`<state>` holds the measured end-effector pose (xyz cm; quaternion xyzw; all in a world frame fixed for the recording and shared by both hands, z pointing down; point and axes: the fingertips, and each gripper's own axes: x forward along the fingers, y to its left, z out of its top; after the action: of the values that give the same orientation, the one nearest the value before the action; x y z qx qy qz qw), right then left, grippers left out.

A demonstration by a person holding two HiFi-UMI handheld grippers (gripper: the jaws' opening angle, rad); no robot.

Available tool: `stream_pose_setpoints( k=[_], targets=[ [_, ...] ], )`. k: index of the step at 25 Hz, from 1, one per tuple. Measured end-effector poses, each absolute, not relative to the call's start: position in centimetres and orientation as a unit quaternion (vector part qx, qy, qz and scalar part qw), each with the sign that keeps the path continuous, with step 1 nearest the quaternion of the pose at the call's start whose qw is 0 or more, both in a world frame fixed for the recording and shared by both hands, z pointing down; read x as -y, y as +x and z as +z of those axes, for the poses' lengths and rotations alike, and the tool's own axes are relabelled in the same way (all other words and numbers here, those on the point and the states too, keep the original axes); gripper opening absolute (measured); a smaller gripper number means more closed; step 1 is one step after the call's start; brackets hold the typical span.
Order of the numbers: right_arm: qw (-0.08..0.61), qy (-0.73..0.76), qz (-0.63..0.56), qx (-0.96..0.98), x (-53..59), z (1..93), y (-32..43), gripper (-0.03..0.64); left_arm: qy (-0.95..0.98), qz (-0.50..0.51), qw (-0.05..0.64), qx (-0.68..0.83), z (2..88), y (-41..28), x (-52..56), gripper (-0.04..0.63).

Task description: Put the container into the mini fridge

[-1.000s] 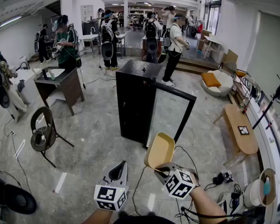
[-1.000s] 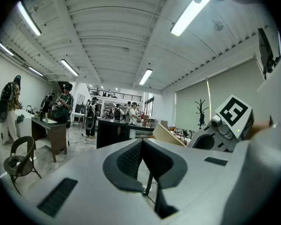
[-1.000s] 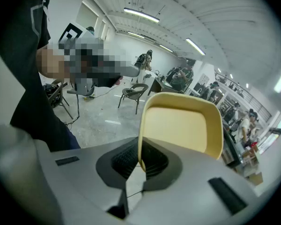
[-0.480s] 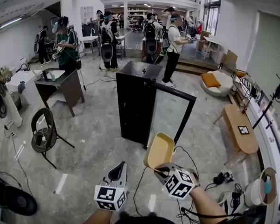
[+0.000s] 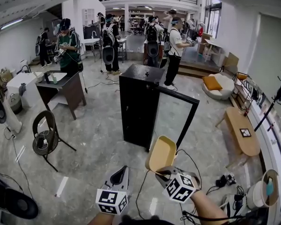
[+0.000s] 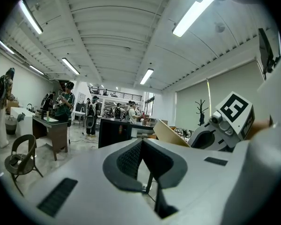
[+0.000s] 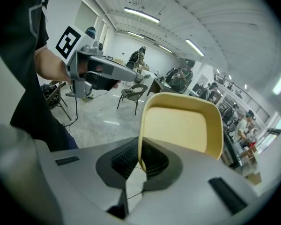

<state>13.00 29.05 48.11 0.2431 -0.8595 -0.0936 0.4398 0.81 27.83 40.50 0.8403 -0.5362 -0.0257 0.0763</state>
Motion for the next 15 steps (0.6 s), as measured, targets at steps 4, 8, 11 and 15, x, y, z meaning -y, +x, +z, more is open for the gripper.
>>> stream_pose_setpoints(
  k=[4, 8, 11, 15],
  targets=[
    [0.442, 0.245, -0.088, 0.859, -28.9, 48.2, 12.1, 0.018, 0.842, -0.027, 0.080, 0.533, 40.6, -0.4, -27.7, 0.006],
    [0.445, 0.243, -0.091, 0.857, -28.6, 48.3, 10.7, 0.018, 0.840, -0.032, 0.079, 0.536, 40.5, -1.7, -27.3, 0.006],
    [0.442, 0.244, -0.088, 0.859, -28.3, 48.1, 9.7, 0.020, 0.841, -0.031, 0.078, 0.534, 40.5, -2.6, -26.8, 0.006],
    [0.442, 0.249, -0.080, 0.858, -28.0, 48.3, 8.7, 0.018, 0.841, -0.034, 0.080, 0.534, 40.6, -4.2, -26.2, 0.006]
  ],
)
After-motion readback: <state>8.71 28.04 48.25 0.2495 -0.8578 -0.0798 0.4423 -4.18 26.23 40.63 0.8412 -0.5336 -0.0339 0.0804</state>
